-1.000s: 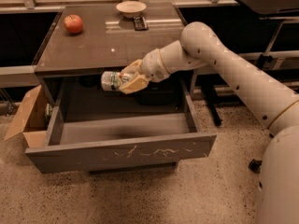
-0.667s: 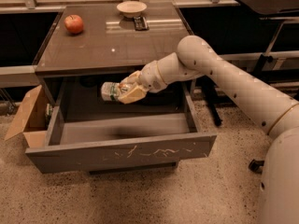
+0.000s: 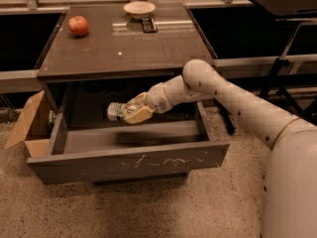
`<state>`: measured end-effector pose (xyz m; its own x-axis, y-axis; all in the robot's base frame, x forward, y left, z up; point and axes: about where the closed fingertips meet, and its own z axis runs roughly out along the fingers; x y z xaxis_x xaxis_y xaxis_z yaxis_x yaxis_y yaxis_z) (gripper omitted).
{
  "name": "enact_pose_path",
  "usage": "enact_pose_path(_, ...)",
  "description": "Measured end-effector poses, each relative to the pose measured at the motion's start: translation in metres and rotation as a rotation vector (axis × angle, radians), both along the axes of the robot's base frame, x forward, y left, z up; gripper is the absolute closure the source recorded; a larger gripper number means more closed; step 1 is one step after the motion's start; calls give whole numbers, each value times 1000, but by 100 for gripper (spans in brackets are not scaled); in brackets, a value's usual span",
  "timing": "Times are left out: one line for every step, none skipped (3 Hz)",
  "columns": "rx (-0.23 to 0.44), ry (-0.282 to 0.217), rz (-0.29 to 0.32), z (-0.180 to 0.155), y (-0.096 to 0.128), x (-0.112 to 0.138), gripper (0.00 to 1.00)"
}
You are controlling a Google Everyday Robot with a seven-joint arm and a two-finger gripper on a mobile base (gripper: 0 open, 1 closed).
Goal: Place 7up can into top drawer
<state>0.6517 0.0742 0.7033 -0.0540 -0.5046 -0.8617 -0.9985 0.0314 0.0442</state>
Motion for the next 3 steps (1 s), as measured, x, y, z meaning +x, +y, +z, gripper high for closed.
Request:
enact_pose_path(45,63,23,-29,8,5,81)
enact_pose_path(68,107,49,-47,16,10,58)
enact_pose_path(74,112,68,-50,19,17,35)
